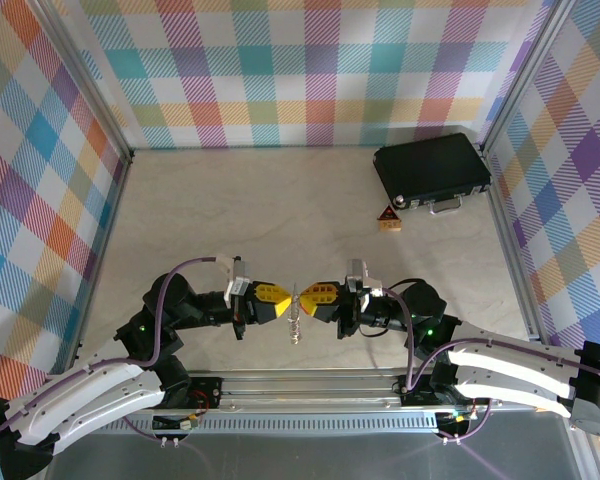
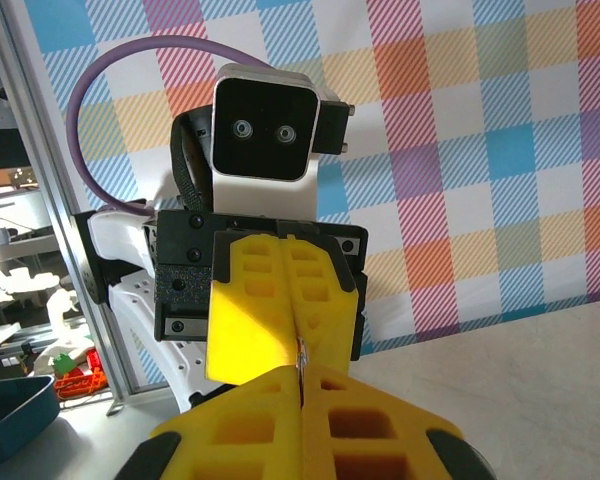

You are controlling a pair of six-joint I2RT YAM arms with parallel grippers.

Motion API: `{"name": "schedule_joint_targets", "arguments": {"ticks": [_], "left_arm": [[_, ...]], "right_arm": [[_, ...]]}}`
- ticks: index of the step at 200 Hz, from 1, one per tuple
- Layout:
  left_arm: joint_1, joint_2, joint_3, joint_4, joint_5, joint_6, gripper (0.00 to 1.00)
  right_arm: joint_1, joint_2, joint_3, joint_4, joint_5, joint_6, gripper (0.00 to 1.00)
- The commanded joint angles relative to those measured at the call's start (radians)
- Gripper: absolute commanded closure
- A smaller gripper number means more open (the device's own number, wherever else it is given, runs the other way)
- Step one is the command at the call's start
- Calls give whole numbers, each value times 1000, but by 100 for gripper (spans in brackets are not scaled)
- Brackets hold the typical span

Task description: Put the keys on the keyring

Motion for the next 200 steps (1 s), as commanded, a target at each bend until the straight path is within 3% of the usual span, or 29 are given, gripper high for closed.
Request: {"name": "schedule_joint_targets", "arguments": {"ticks": [1, 200], "left_arm": [[-12, -7, 30, 7, 22, 15, 100], [-12, -21, 19, 2, 4, 14, 100]], "right_arm": [[6, 5, 39, 6, -50, -20, 100], [9, -22, 21, -51, -100, -71, 100]]}}
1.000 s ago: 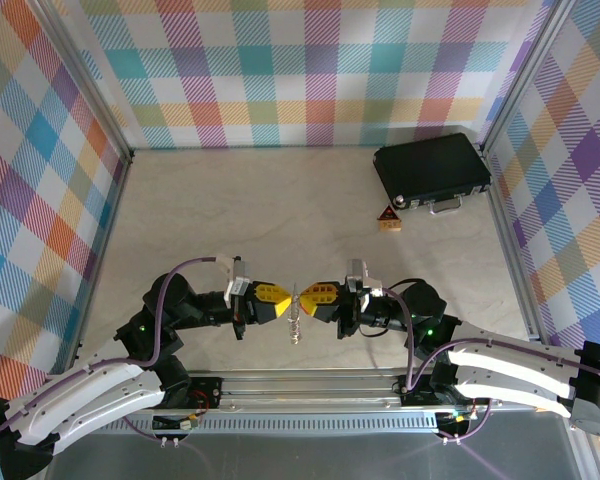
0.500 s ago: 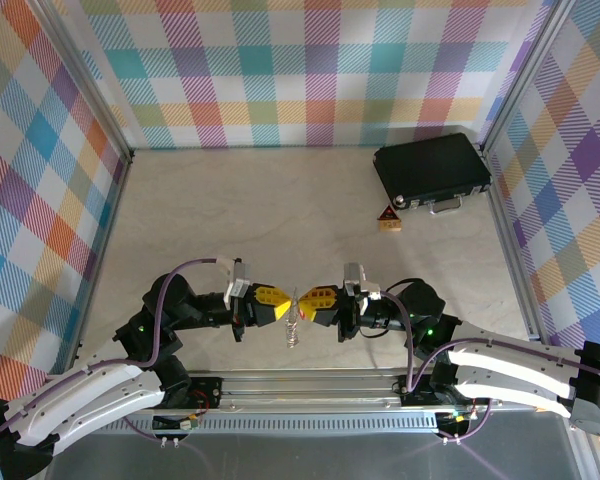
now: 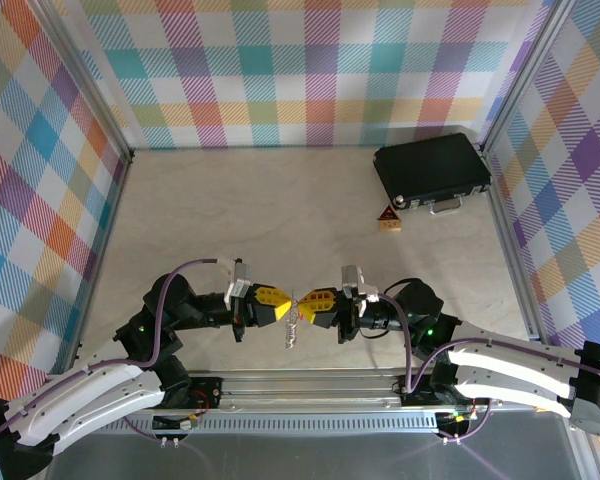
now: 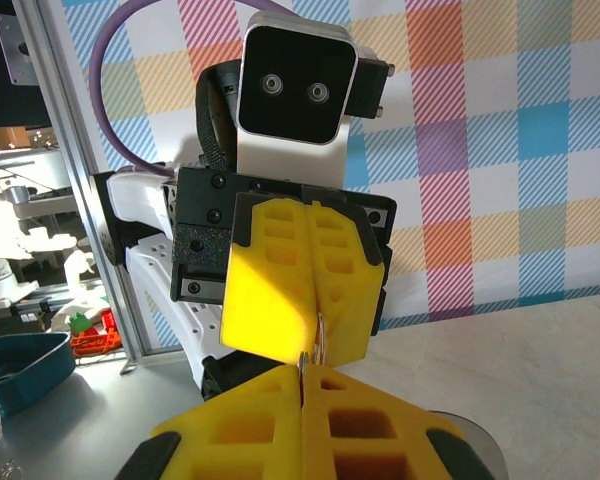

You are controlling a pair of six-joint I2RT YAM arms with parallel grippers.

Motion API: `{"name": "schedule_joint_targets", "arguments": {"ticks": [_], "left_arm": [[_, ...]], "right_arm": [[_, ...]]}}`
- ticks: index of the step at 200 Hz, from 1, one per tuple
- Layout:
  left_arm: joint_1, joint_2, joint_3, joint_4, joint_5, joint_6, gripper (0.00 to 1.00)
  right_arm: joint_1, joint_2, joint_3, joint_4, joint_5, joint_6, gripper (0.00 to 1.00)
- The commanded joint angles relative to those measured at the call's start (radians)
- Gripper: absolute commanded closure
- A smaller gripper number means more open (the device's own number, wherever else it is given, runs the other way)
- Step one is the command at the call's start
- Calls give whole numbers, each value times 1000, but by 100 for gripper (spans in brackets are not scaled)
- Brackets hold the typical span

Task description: Put the keys on the keyring

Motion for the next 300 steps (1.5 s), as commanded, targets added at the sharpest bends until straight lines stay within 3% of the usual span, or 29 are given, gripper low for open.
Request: {"name": "schedule_joint_targets", "arguments": {"ticks": [1, 157, 300], "left_arm": [[-11, -15, 19, 24, -13, 13, 100], [-12, -24, 17, 21, -23, 11, 100], [-11, -24, 32, 35, -11, -6, 100]], "right_arm": [[8, -22, 19, 3, -38, -19, 100], [9, -79, 35, -132, -79, -83, 100], [12, -113, 57, -145, -107, -78, 100]]}}
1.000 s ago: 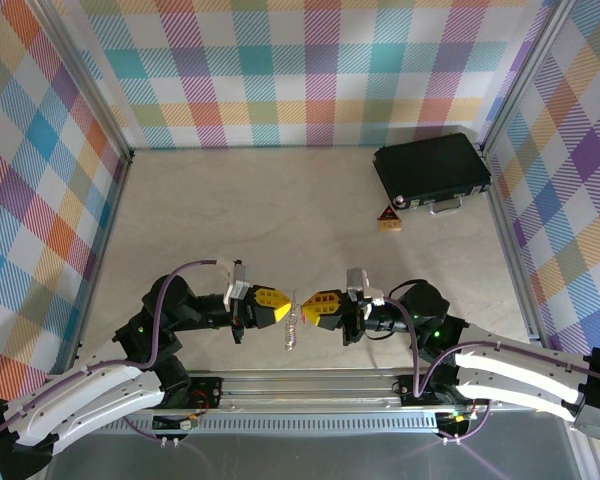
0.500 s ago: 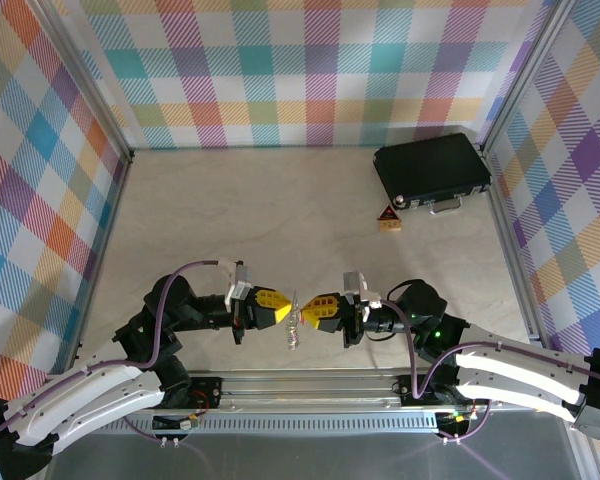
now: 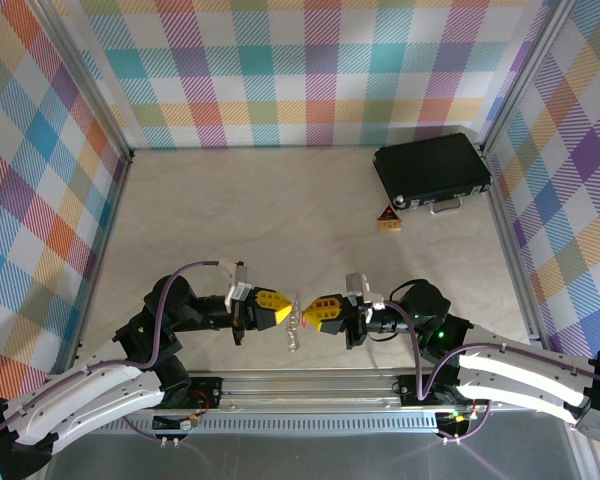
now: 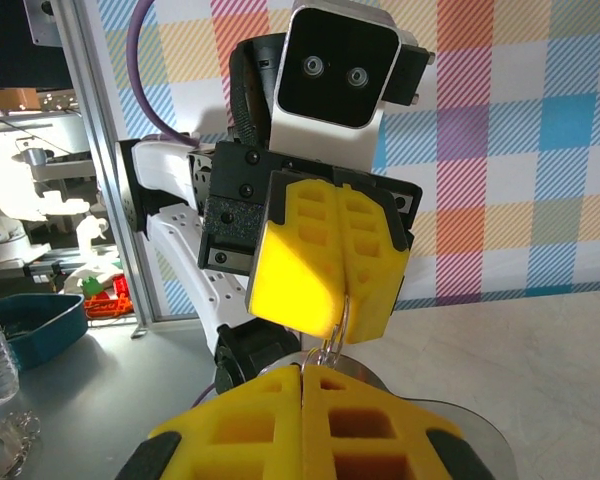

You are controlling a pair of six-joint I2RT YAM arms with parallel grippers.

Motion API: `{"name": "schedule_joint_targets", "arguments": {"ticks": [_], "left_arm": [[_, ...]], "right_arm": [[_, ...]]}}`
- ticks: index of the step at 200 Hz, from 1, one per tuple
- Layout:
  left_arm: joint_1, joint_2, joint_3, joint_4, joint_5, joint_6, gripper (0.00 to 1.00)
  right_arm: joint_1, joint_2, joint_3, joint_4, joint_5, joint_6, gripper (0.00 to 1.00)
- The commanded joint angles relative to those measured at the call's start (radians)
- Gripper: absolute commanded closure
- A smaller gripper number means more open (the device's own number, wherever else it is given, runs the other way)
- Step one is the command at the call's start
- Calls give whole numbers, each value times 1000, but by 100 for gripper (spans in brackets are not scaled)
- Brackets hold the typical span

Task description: Put the keys on the keyring

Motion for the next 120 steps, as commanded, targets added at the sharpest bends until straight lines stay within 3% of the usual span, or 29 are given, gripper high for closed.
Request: {"name": "schedule_joint_targets", "arguments": {"ticks": [1, 120], "left_arm": [[-1, -11, 32, 58, -11, -5, 100], [0, 18, 38, 85, -6, -28, 100]], "right_arm": [[12, -22, 45, 8, -57, -8, 100], [21, -37, 47, -28, -51, -39, 100]]}}
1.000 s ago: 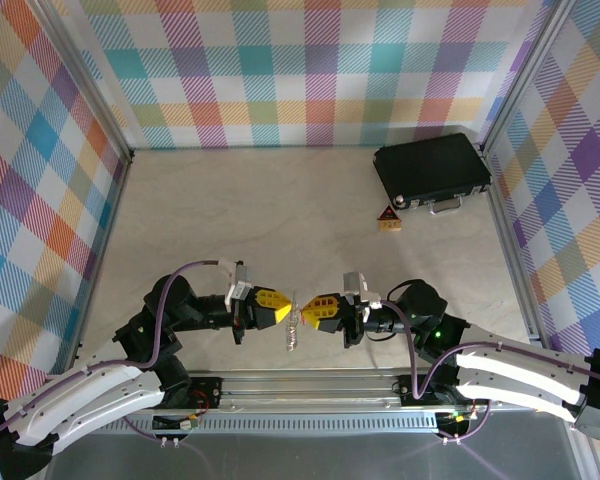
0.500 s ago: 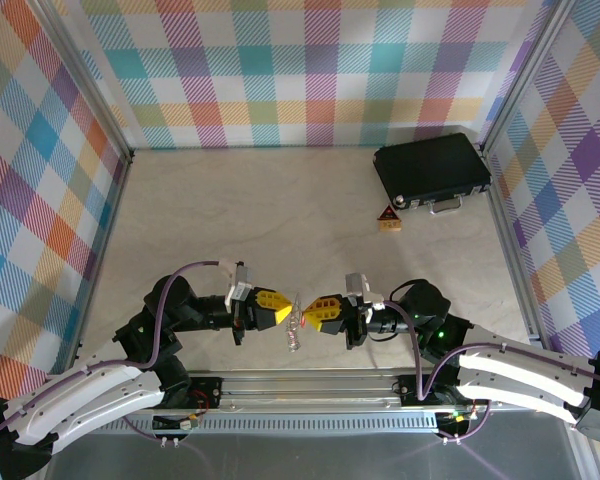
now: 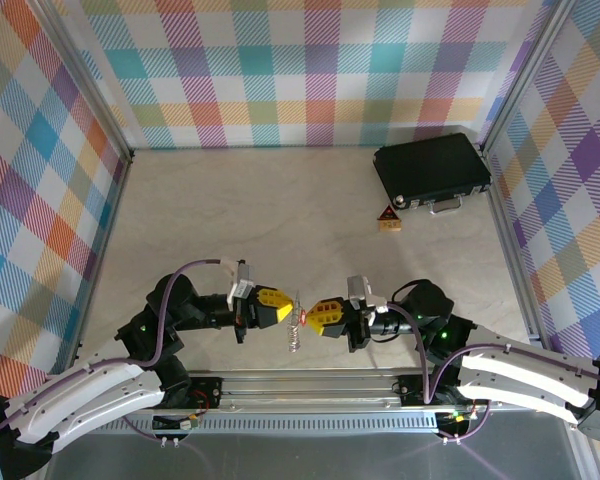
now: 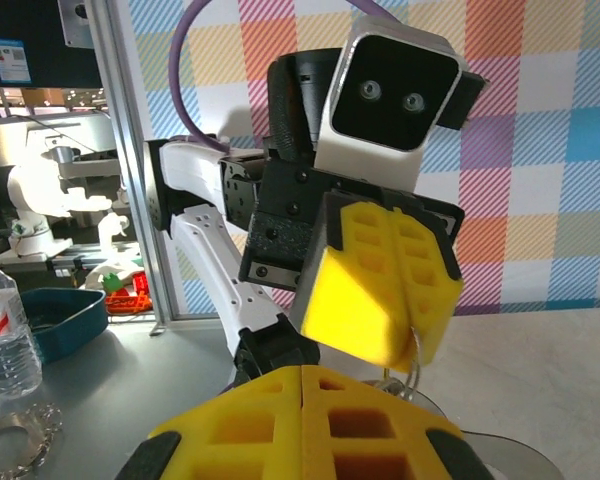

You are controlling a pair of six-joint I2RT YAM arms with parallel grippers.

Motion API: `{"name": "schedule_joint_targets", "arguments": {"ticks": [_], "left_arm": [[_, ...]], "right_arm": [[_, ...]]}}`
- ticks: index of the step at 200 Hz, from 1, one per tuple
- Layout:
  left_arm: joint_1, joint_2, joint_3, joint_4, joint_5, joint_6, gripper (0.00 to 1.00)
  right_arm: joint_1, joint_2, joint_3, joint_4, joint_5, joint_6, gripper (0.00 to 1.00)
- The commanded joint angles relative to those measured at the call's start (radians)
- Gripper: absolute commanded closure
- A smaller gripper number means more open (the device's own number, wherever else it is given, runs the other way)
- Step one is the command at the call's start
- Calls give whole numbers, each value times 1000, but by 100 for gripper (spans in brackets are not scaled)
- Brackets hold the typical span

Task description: Put the keys on the keyring

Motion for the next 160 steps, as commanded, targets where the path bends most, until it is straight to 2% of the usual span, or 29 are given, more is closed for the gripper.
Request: {"name": "schedule_joint_targets", "arguments": {"ticks": [1, 44, 69, 91, 133, 160], "left_arm": [[0, -2, 37, 71, 3, -15, 100], [0, -2, 38, 77, -1, -17, 100], [0, -6, 39, 75, 3, -2, 100], [0, -6, 38, 90, 30, 9, 100], [0, -1, 36, 127, 49, 22, 100], [0, -8, 34, 129, 55, 23, 100]], "right_arm": [[7, -17, 27, 1, -21, -26, 100], [6, -56, 14, -20, 8, -23, 100], [7, -98, 21, -73, 93, 4, 100], [6, -107, 57, -152, 161, 24, 93], [6, -30, 131, -200, 135, 61, 71], [6, -2, 148, -204, 126, 69, 66]]}}
